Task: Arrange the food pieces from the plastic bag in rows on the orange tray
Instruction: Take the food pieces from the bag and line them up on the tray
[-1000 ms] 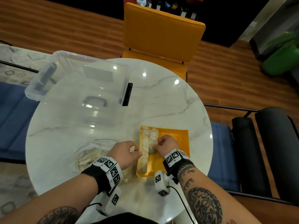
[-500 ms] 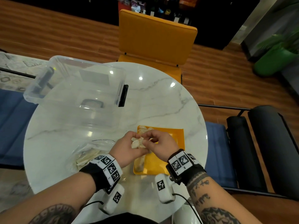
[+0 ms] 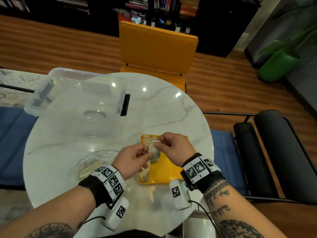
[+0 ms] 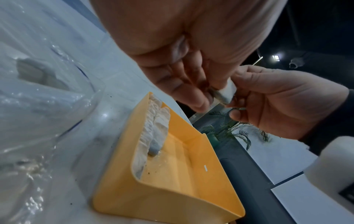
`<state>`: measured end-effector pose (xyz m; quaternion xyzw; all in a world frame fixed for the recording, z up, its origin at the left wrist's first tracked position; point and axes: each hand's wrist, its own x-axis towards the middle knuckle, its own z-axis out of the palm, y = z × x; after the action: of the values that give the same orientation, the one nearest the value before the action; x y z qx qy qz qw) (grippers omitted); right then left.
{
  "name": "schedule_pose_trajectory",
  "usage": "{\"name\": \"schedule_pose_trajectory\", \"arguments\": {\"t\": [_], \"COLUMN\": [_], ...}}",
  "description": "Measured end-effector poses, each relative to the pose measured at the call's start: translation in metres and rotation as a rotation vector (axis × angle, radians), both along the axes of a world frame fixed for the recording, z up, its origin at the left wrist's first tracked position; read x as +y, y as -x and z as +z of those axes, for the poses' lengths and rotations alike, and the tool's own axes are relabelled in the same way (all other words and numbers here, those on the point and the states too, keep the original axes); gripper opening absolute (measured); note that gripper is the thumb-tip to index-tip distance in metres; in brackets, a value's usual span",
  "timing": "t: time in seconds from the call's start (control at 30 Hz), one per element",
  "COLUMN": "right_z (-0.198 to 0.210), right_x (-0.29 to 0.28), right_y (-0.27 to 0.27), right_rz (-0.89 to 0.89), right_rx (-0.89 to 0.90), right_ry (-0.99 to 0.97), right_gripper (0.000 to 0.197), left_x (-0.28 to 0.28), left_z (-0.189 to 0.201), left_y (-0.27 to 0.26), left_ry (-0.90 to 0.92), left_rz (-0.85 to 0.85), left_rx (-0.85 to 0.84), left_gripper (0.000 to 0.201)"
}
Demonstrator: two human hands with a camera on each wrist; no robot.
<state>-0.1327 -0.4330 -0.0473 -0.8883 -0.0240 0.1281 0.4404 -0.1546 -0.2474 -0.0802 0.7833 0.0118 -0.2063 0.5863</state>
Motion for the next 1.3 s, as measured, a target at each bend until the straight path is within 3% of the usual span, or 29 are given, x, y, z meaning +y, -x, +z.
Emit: {"name": "schedule_pose_trajectory", "arguments": {"t": [0.1, 0.27, 0.43, 0.6, 1.1, 1.3], "right_z": [-0.002, -0.029, -0.058, -0.102, -0.1, -0.075], "right_x": [-0.001, -0.003, -0.012, -0.001, 0.009, 0.009], "right_y": [0.005, 0.009, 0.005, 0.009, -0.007, 0.018], "right_rz": [-0.018, -0.018, -0.148, -0.135, -0.242, -0.182], "right_rx": [0.004, 0.064, 0.169, 0.4, 0.434, 0.311], "right_ry": [-0.056, 0.023, 0.159, 0.284, 0.329, 0.398], "right_gripper": [0.01, 0.012, 0.015, 0.019, 0.024, 0.025], "left_x": [-0.002, 0.0, 0.014, 0.013, 0.009, 0.009], "left_z": [-0.005, -0.014, -0.042, -0.062, -0.056, -0.056], "left_y": [-0.001, 0.0, 0.0, 0.013, 0.004, 0.009], "left_ry": [0.007, -0.04, -0.372, -0.528, -0.547, -0.539], "left_rz": [0.049, 0.056, 0.107, 0.012, 0.031, 0.04], "left_rx": [-0.003, 0.008, -0.011, 0.11, 0.079, 0.058], "left_gripper": [0.01, 0.006, 0.004, 0.03, 0.026, 0.024]}}
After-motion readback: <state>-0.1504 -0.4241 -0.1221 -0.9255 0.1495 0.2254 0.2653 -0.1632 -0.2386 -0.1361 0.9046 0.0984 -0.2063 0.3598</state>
